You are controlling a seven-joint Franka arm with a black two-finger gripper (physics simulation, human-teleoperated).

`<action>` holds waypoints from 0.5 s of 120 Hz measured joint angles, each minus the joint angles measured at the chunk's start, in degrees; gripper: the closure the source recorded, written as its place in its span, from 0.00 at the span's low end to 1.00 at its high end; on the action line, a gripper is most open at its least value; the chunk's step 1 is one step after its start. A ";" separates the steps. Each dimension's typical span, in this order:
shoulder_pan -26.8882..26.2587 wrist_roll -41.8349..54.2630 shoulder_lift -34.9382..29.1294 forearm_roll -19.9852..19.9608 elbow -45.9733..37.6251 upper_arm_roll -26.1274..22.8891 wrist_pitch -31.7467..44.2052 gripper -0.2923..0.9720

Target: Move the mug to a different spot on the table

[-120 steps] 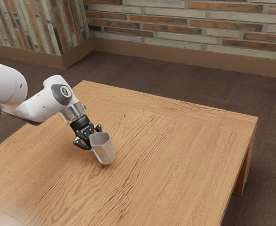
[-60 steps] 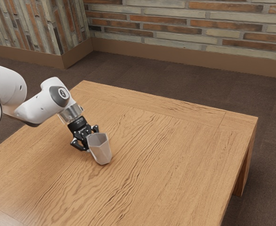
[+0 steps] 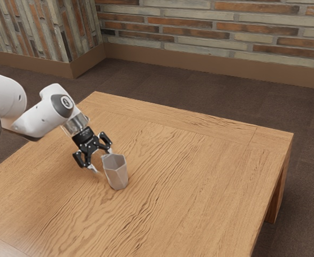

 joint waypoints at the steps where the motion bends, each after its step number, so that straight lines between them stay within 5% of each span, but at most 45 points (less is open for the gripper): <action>1: 0.01 0.00 -0.03 0.01 0.01 0.06 0.01 0.28; 24: 0.18 -0.21 -4.25 2.99 -0.43 0.88 0.14 0.25; 45: -0.57 -0.32 -15.96 9.13 -6.32 1.97 0.16 0.24; 60: -3.26 -0.36 -22.94 17.98 -7.61 2.14 -0.30 0.24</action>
